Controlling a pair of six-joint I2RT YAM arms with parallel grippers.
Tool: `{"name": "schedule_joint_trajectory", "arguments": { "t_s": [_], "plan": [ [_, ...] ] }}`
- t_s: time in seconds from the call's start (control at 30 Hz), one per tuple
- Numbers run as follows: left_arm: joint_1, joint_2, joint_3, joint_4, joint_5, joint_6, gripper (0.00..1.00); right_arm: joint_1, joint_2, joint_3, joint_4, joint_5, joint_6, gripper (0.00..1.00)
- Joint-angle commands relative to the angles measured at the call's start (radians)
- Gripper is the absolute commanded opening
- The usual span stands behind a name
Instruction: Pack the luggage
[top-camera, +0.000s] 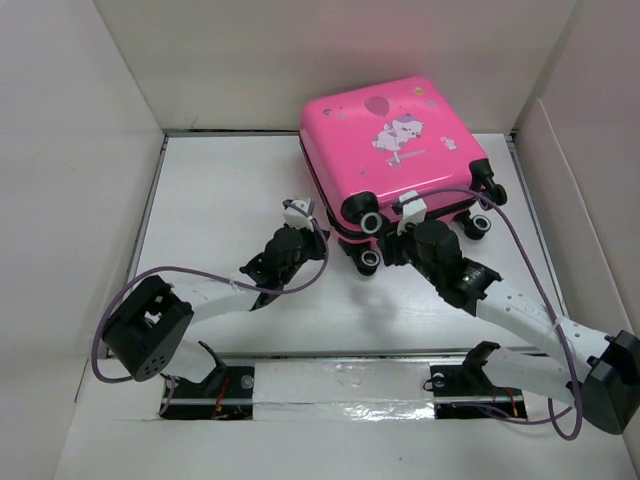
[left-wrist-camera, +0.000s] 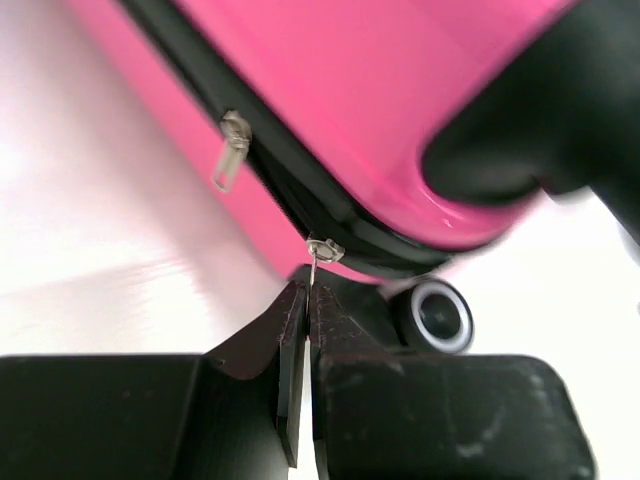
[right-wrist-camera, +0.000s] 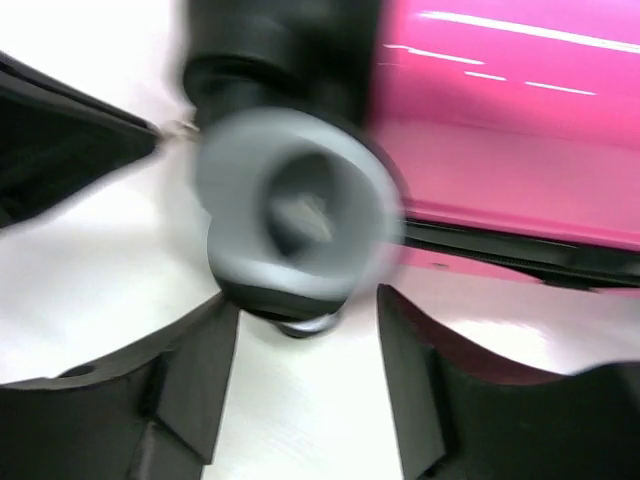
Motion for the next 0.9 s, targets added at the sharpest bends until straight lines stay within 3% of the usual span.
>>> {"name": "schedule_joint_trajectory", "arguments": {
  "t_s": [0.0, 0.33, 0.4, 0.43, 0.53, 0.63, 0.87],
  "plan": [
    [0.108, -0.035, -0.048, -0.124, -0.145, -0.041, 0.0, -0.029, -0.057, 0.014, 0.11, 0.126, -0.018, 0.01],
    [0.155, 0.081, 0.057, -0.058, -0.154, -0.09, 0.0, -0.029, -0.094, 0.015, 0.09, 0.057, -0.035, 0.03],
    [0.146, 0.075, 0.042, -0.021, -0.152, -0.083, 0.0, -0.016, -0.083, 0.019, 0.122, -0.013, -0.037, 0.13],
    [0.146, 0.074, 0.034, -0.01, -0.143, -0.081, 0.0, -0.001, -0.073, 0.025, 0.132, -0.038, -0.037, 0.41],
    [0.146, 0.064, 0.016, 0.013, -0.111, -0.081, 0.0, 0.065, -0.018, 0.052, 0.207, -0.075, -0.023, 0.86],
    [0.156, 0.052, 0.008, 0.023, -0.09, -0.076, 0.0, 0.117, 0.071, 0.095, 0.293, -0.083, 0.006, 0.99],
    [0.156, 0.034, 0.019, 0.023, -0.042, -0.061, 0.0, 0.131, 0.277, 0.21, 0.326, -0.112, 0.038, 1.0]
  ]
}}
